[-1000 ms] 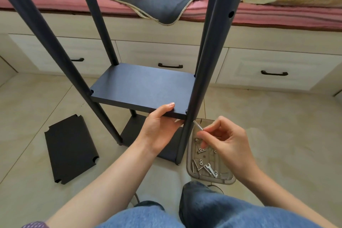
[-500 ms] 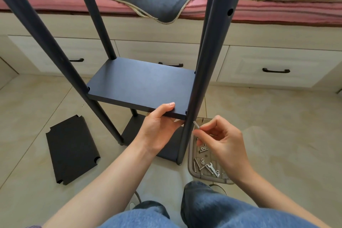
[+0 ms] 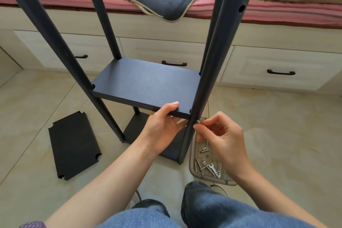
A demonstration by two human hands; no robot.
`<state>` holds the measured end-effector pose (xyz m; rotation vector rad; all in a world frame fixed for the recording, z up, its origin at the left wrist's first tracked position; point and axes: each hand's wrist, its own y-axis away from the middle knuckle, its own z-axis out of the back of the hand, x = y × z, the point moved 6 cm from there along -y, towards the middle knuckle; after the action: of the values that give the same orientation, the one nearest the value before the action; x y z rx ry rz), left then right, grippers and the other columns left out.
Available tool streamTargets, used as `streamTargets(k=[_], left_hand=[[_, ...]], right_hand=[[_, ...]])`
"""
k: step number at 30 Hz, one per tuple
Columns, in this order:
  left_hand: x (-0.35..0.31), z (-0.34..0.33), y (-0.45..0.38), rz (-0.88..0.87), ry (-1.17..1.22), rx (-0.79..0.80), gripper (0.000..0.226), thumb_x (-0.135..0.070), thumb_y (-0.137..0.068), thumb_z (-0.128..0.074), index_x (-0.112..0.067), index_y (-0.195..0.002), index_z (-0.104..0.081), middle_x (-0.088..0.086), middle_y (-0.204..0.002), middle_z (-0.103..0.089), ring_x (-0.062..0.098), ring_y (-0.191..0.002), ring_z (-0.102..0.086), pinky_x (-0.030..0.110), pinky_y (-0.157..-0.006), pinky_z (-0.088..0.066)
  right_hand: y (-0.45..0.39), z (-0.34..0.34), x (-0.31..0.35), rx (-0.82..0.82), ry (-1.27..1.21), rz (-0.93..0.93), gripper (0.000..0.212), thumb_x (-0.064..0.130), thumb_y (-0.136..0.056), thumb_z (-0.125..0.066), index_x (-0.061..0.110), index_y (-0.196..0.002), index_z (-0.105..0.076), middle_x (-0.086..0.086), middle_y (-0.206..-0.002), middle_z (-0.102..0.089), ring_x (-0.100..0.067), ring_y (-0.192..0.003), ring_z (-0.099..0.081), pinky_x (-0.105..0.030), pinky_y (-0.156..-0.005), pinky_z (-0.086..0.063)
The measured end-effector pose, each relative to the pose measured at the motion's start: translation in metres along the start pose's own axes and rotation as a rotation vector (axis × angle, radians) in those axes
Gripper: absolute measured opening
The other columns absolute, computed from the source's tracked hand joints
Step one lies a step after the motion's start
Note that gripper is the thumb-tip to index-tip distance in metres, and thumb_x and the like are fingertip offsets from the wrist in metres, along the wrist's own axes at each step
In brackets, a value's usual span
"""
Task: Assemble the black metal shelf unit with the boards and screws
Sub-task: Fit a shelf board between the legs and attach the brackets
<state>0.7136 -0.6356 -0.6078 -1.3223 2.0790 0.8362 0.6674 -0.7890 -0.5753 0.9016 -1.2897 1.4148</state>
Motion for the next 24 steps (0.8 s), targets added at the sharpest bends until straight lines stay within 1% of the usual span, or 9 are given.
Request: streamTargets(k=[3,6,10,13,15,17,19,21,24], left_hand=[[-0.0004,-0.0006,0.0003,-0.003,-0.006,0.007,0.015,-0.024,-0.087,-0.067,-0.016,-0.076,-0.071,0.007,-0.094,-0.068,0.025,-0.101,-0.070,0.037,-0.090,-0.057],[-0.0009,-0.0002,0.0007,-0.005,-0.018,0.016,0.015,-0.024,-0.090,-0.065,-0.016,-0.082,-0.073,0.009,-0.102,-0.067,0.027,-0.107,-0.066,0.037,-0.091,-0.056],[-0.0006,0.0008,0.0016,0.005,-0.041,0.015,0.016,-0.025,-0.094,-0.062,-0.010,-0.100,-0.066,0.017,-0.117,-0.058,0.033,-0.118,-0.059,0.038,-0.096,-0.054],[-0.0007,0.0005,0.0021,0.006,-0.066,-0.004,0.025,-0.027,-0.092,-0.062,-0.009,-0.109,-0.061,0.017,-0.119,-0.059,0.033,-0.118,-0.060,0.037,-0.093,-0.055],[-0.0014,0.0009,0.0021,0.005,-0.069,-0.020,0.030,-0.027,-0.090,-0.062,-0.009,-0.114,-0.058,0.015,-0.118,-0.061,0.032,-0.118,-0.061,0.036,-0.091,-0.056],[-0.0019,0.0012,0.0019,-0.001,-0.074,-0.022,0.025,-0.026,-0.089,-0.063,-0.010,-0.108,-0.061,0.013,-0.112,-0.063,0.030,-0.115,-0.062,0.037,-0.092,-0.055],[-0.0020,0.0017,0.0015,-0.002,-0.088,-0.024,0.010,-0.026,-0.091,-0.065,-0.016,-0.094,-0.067,0.008,-0.103,-0.065,0.028,-0.110,-0.063,0.039,-0.094,-0.055],[-0.0020,0.0022,0.0010,-0.006,-0.083,-0.023,0.014,-0.025,-0.092,-0.065,-0.021,-0.082,-0.072,0.005,-0.096,-0.066,0.027,-0.107,-0.064,0.041,-0.097,-0.054],[-0.0021,0.0028,0.0009,-0.004,-0.073,-0.015,0.016,-0.024,-0.093,-0.064,-0.021,-0.080,-0.073,0.006,-0.097,-0.067,0.029,-0.109,-0.063,0.043,-0.099,-0.054]], right_hand=[[-0.0010,-0.0001,-0.0019,-0.007,-0.003,-0.011,0.019,0.017,-0.081,-0.078,0.023,-0.075,-0.061,-0.005,-0.069,-0.070,-0.024,-0.062,-0.070,-0.035,-0.065,-0.059],[-0.0007,0.0008,-0.0022,-0.004,0.021,-0.005,0.017,0.019,-0.081,-0.079,0.024,-0.077,-0.063,-0.005,-0.071,-0.070,-0.023,-0.063,-0.070,-0.037,-0.065,-0.058],[-0.0004,-0.0003,-0.0001,0.010,0.119,0.014,0.015,0.024,-0.081,-0.078,0.020,-0.081,-0.064,0.000,-0.074,-0.069,-0.020,-0.066,-0.069,-0.038,-0.063,-0.058],[0.0001,-0.0016,0.0030,0.001,0.162,0.020,0.017,0.027,-0.083,-0.075,0.018,-0.080,-0.062,0.001,-0.071,-0.067,-0.016,-0.061,-0.064,-0.032,-0.057,-0.054],[0.0005,-0.0024,0.0039,0.003,0.171,0.012,0.017,0.025,-0.084,-0.074,0.017,-0.079,-0.060,0.001,-0.072,-0.066,-0.018,-0.061,-0.064,-0.035,-0.057,-0.055],[0.0015,-0.0027,0.0042,0.004,0.172,0.015,0.017,0.022,-0.086,-0.073,0.016,-0.078,-0.059,0.001,-0.072,-0.065,-0.020,-0.060,-0.064,-0.039,-0.055,-0.056],[0.0033,-0.0020,0.0053,-0.006,0.194,0.049,0.017,0.021,-0.087,-0.072,0.016,-0.078,-0.058,0.003,-0.069,-0.064,-0.020,-0.058,-0.064,-0.039,-0.053,-0.055],[0.0046,-0.0013,0.0057,-0.026,0.212,0.083,0.016,0.023,-0.087,-0.071,0.016,-0.078,-0.058,0.005,-0.068,-0.063,-0.019,-0.058,-0.064,-0.039,-0.054,-0.054],[0.0055,-0.0008,0.0028,-0.055,0.217,0.109,0.016,0.025,-0.087,-0.070,0.016,-0.080,-0.058,0.006,-0.070,-0.064,-0.018,-0.061,-0.065,-0.040,-0.057,-0.054]])
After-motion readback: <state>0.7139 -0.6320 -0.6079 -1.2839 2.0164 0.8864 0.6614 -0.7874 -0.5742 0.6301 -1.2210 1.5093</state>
